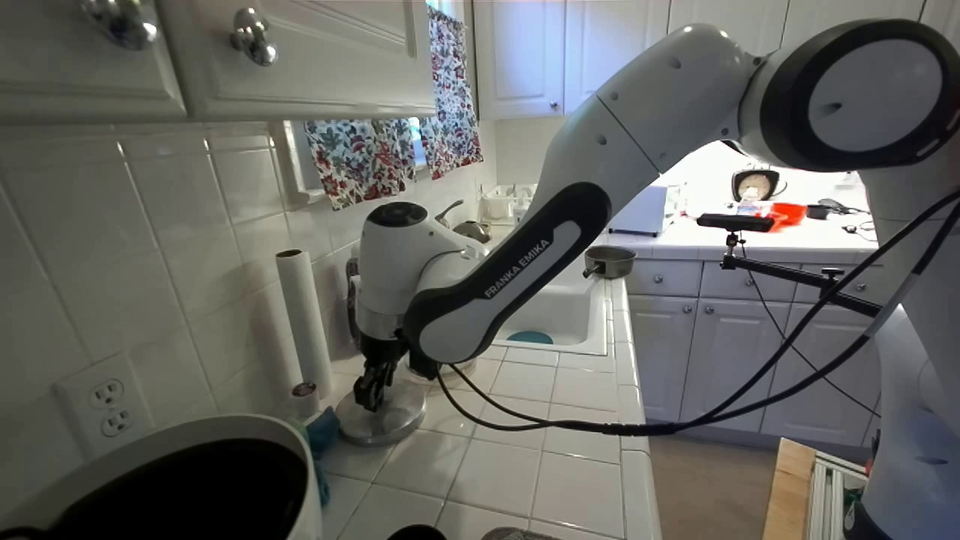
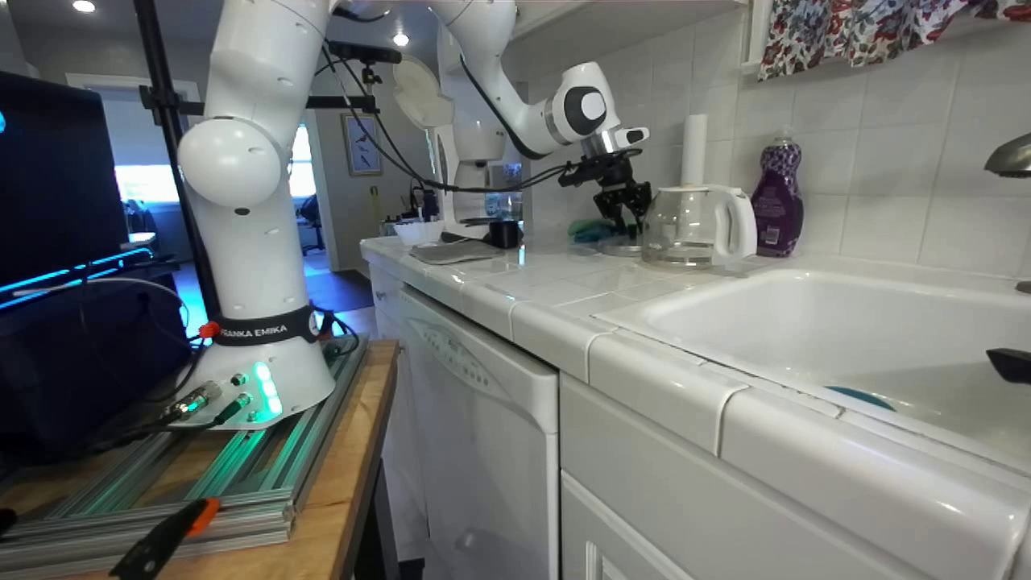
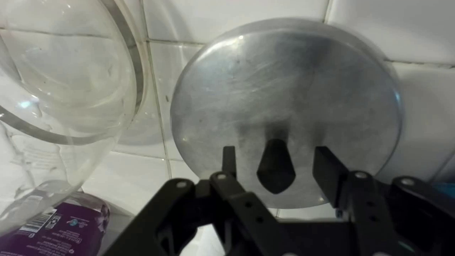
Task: Put the lid over the pot
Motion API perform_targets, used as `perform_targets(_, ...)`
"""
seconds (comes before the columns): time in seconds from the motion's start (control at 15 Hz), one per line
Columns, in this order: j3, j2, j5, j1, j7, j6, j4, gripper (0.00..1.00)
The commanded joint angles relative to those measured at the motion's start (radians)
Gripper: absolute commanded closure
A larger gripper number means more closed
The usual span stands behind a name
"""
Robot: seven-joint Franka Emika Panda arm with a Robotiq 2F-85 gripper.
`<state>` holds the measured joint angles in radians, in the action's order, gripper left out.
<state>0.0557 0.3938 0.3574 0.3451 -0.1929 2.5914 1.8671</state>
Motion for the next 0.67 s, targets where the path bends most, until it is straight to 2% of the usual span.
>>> perform_targets(0.0,-0.013,-0.021,0.032,0.011,-0.045,0.051,0.043,0.71)
perform_targets(0.2,-0.019,-0.022,0.033,0.014,-0.055,0.071,0.053,0.94)
perform_targets(0.27,-0.02,-0.021,0.032,0.014,-0.055,0.075,0.052,0.97)
perform_targets(0.33,-0.02,-0.021,0.031,0.014,-0.054,0.074,0.051,0.94)
perform_targets(0.6,-0.018,-0.027,0.032,0.028,-0.077,0.078,0.053,0.94)
